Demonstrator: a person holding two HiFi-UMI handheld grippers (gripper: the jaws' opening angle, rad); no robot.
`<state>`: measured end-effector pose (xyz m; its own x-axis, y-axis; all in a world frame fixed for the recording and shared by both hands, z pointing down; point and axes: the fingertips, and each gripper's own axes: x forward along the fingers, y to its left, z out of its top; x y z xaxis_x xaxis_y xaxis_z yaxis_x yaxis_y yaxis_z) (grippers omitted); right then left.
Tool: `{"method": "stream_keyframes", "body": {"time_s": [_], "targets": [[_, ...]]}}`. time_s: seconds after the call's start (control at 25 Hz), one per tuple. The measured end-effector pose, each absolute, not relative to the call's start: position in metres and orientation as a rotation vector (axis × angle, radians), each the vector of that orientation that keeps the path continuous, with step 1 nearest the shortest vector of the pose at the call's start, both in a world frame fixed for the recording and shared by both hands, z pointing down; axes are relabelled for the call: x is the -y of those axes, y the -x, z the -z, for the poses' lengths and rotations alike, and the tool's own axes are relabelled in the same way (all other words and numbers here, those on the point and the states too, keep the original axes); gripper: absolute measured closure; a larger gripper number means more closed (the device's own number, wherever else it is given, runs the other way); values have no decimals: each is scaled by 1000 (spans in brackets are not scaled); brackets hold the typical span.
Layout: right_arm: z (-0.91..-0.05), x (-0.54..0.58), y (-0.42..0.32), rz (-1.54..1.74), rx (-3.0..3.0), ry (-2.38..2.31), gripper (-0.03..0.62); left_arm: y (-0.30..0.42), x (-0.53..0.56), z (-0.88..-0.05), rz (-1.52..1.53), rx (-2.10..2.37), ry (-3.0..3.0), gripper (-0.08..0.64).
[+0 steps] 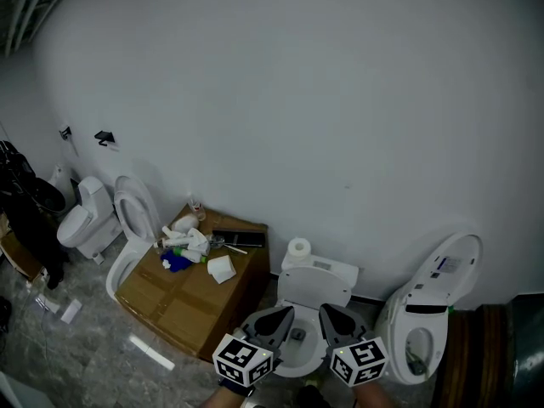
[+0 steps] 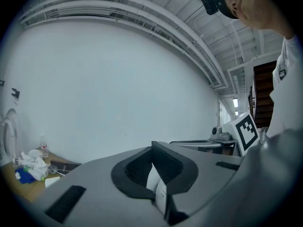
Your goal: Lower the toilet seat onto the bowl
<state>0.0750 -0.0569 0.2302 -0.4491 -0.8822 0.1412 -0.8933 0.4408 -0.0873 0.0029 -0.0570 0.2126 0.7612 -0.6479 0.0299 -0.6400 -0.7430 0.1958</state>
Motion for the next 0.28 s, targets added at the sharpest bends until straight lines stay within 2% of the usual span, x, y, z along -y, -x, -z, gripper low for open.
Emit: {"method": "stream_keyframes", "body": {"time_s": [0.28], "targets": [[-234,62,-71,-227,2607,-1605,577,2,60,-216,54,1048,-2777,558]]}}
